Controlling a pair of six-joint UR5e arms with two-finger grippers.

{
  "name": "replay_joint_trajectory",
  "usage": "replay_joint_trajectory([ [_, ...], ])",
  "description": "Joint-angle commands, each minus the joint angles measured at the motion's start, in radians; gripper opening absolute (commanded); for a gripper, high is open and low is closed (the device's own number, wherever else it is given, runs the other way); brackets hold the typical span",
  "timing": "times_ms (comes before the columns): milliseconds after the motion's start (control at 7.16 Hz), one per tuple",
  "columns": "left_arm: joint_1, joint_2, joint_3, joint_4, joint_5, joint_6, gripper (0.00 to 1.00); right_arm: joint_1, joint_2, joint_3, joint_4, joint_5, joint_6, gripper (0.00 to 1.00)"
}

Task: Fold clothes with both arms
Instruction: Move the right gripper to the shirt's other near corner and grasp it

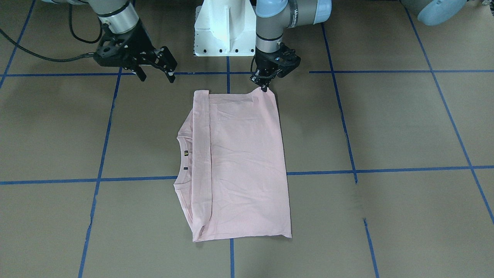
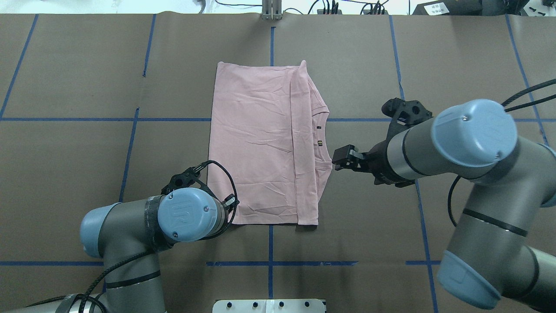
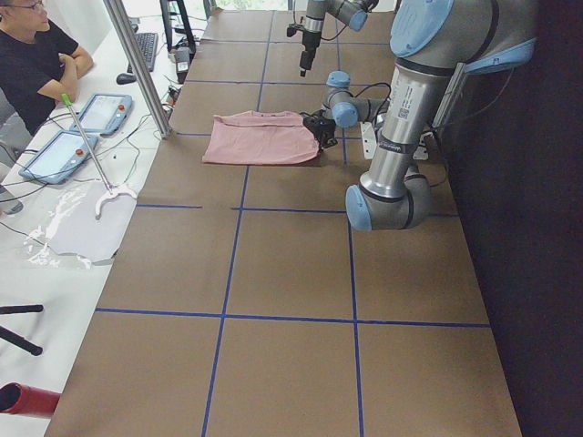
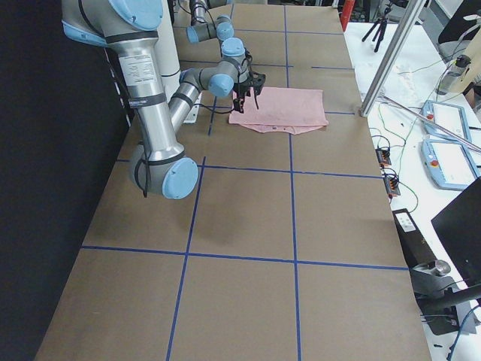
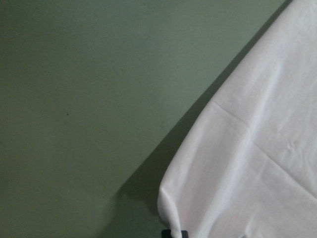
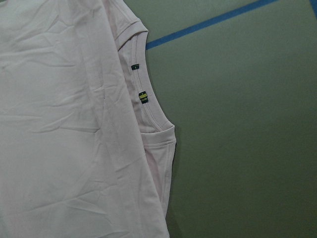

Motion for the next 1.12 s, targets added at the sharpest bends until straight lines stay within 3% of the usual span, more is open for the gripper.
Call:
replay_joint_trajectory([
  [0,-0.004,0.004,-0.001,0.001,0.002,0.025,0.0,-0.078,0.088,-0.129,-0.006,-0.052,0.154,1.0],
  [279,-0.004,0.002,0.0,-0.003,0.002,0.025,0.0,-0.121,0.153,-0.244,0.001,-0.092,0.237,1.0],
  [977,-0.002,0.001,0.005,-0.004,0.002,0.027,0.0,-0.174,0.217,-0.384,0.006,-0.134,0.264,1.0],
])
